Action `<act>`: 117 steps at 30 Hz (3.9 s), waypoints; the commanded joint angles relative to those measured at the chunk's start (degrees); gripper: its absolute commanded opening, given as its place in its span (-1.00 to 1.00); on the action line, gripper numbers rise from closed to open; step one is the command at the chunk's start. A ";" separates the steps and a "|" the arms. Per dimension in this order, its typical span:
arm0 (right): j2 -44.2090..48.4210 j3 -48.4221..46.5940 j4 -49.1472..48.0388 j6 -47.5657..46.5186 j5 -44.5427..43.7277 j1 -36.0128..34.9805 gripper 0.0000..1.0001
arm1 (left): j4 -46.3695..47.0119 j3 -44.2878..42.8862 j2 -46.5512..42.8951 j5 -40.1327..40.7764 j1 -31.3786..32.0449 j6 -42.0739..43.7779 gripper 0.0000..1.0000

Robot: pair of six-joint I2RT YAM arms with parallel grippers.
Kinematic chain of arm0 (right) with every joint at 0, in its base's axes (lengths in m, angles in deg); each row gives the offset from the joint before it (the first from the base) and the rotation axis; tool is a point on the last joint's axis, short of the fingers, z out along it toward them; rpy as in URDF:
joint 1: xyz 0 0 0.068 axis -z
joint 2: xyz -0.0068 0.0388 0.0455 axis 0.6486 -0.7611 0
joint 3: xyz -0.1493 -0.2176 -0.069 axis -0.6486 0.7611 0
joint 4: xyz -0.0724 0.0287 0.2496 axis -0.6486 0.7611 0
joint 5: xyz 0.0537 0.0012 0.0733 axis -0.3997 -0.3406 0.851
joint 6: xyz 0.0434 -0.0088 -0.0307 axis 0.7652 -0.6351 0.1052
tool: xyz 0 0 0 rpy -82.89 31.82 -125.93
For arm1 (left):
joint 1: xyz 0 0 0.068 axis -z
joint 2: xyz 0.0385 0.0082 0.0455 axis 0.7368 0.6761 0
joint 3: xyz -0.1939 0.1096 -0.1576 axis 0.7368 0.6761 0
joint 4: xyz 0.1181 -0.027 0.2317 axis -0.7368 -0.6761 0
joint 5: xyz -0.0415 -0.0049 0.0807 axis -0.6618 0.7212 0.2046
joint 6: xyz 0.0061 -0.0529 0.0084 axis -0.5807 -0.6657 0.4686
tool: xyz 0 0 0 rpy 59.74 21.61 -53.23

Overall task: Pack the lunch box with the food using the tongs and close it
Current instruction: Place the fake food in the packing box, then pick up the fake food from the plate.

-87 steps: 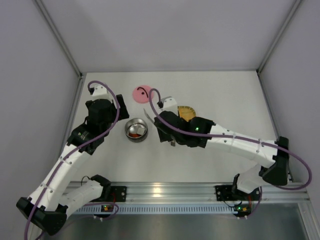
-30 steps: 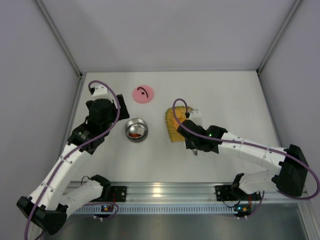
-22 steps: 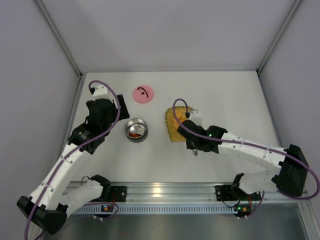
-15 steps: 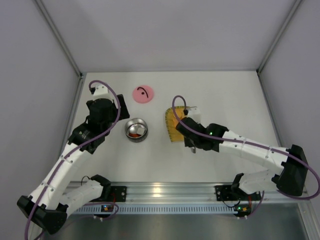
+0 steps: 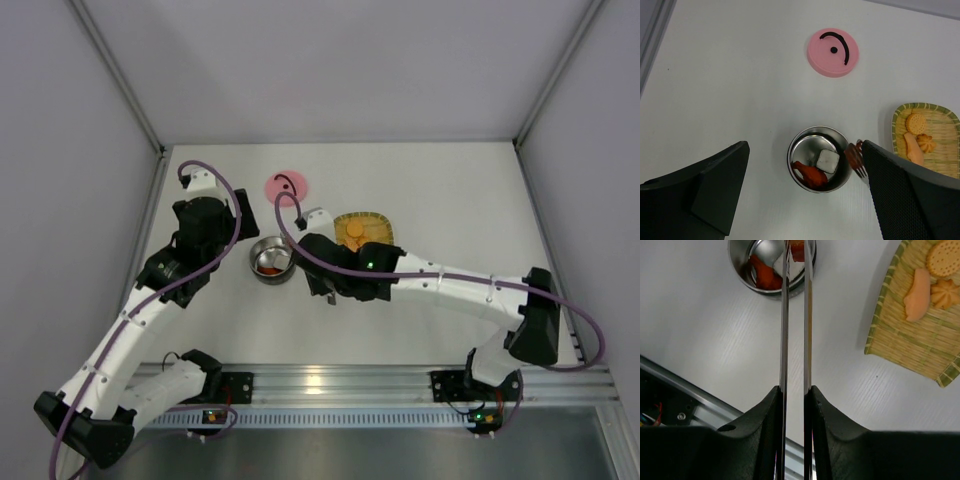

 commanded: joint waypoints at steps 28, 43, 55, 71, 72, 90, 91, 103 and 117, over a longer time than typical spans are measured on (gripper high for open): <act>3.40 -0.64 0.66 -0.66 -5.37 1.08 -0.15 | 1.36 -1.03 -0.17 0.68 -0.26 0.38 0.98; 17.03 21.79 -2.33 1.81 -3.71 15.24 -0.17 | 1.45 -0.94 -0.17 0.42 -0.26 0.29 0.98; 11.67 19.76 -6.63 -1.36 -1.42 18.05 -0.17 | 1.36 -0.86 -0.08 0.59 -0.18 0.29 0.98; 6.22 14.49 -8.74 -3.64 -0.19 19.54 -0.07 | 1.36 -0.94 0.10 0.77 -0.26 0.46 0.98; 6.22 14.66 -8.92 -3.64 0.16 19.72 -0.07 | 1.36 -0.94 0.01 0.77 -0.26 0.46 0.98; 6.75 19.85 -14.19 -3.73 5.69 23.41 -0.09 | 1.36 -0.86 0.27 0.77 -0.26 0.46 0.98; 6.75 20.11 -14.46 -3.73 5.78 23.59 -0.09 | 1.36 -0.94 0.27 0.77 -0.26 0.46 0.98; 7.36 21.96 -15.51 -3.47 6.22 24.91 -0.12 | 1.36 -0.86 0.63 0.77 -0.26 0.46 0.98; 8.06 21.17 -14.99 -3.64 7.19 25.00 -0.49 | 1.45 -0.94 0.71 0.86 -0.26 0.46 0.98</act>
